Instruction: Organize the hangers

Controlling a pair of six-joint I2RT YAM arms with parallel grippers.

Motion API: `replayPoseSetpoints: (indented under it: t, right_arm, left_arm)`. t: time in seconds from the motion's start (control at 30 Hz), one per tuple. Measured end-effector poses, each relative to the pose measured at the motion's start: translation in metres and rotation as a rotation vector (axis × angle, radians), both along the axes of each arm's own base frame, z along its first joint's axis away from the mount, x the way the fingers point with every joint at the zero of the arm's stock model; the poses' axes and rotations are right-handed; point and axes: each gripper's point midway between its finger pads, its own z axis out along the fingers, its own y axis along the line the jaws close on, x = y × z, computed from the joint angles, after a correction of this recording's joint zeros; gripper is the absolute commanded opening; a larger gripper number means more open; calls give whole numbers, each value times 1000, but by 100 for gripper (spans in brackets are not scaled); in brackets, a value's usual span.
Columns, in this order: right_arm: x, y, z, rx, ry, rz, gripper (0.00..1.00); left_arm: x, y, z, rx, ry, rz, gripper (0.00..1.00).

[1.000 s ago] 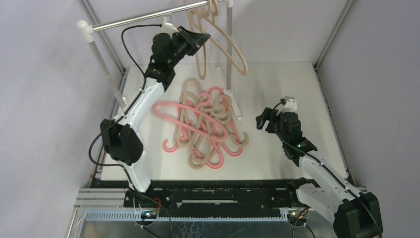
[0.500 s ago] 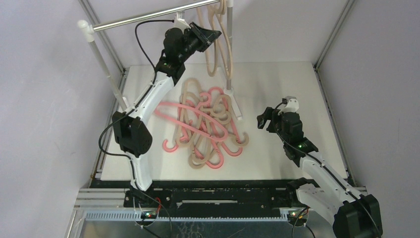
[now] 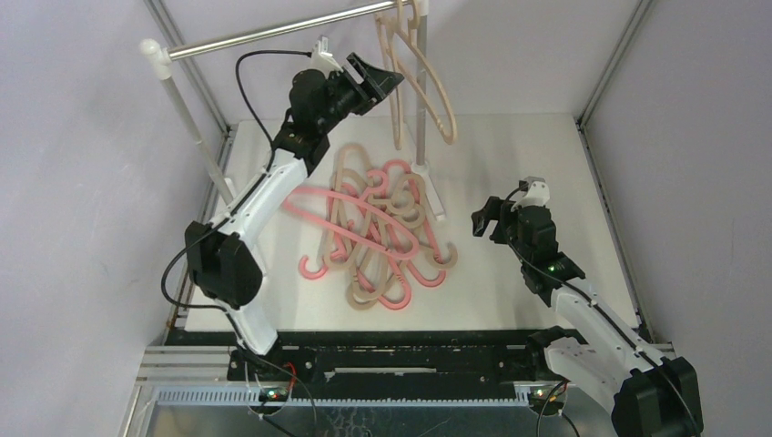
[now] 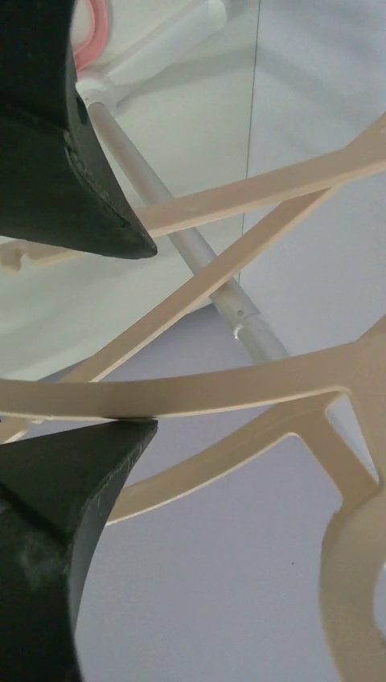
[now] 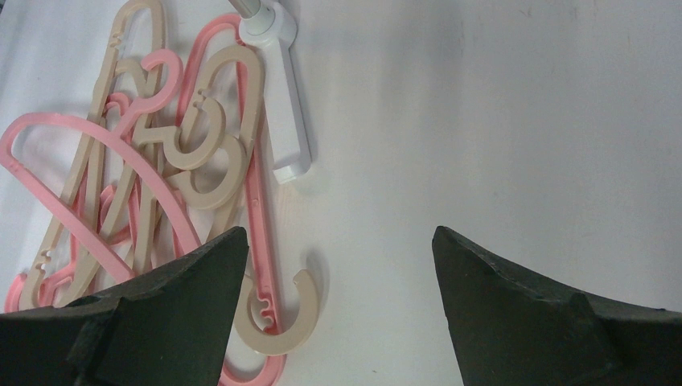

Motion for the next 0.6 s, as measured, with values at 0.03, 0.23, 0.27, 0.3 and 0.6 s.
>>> replayPoseSetpoints:
  t: [0.03, 0.23, 0.27, 0.3, 0.6]
  right_arm:
    - [0, 0, 0, 0, 0, 0, 93]
    - [0, 2, 0, 3, 2, 9, 93]
    - [0, 2, -1, 4, 3, 10, 93]
    - [-1, 2, -1, 4, 4, 11, 93]
    - [-1, 6, -6, 8, 25, 32, 92]
  left_arm:
    - [-3, 2, 1, 9, -7, 1, 82]
    - [-33, 18, 12, 63, -73, 11, 88]
    - [-41, 23, 14, 75, -87, 19, 88]
    - [-48, 28, 16, 83, -99, 28, 89]
    - [-129, 87, -15, 199, -184, 134, 85]
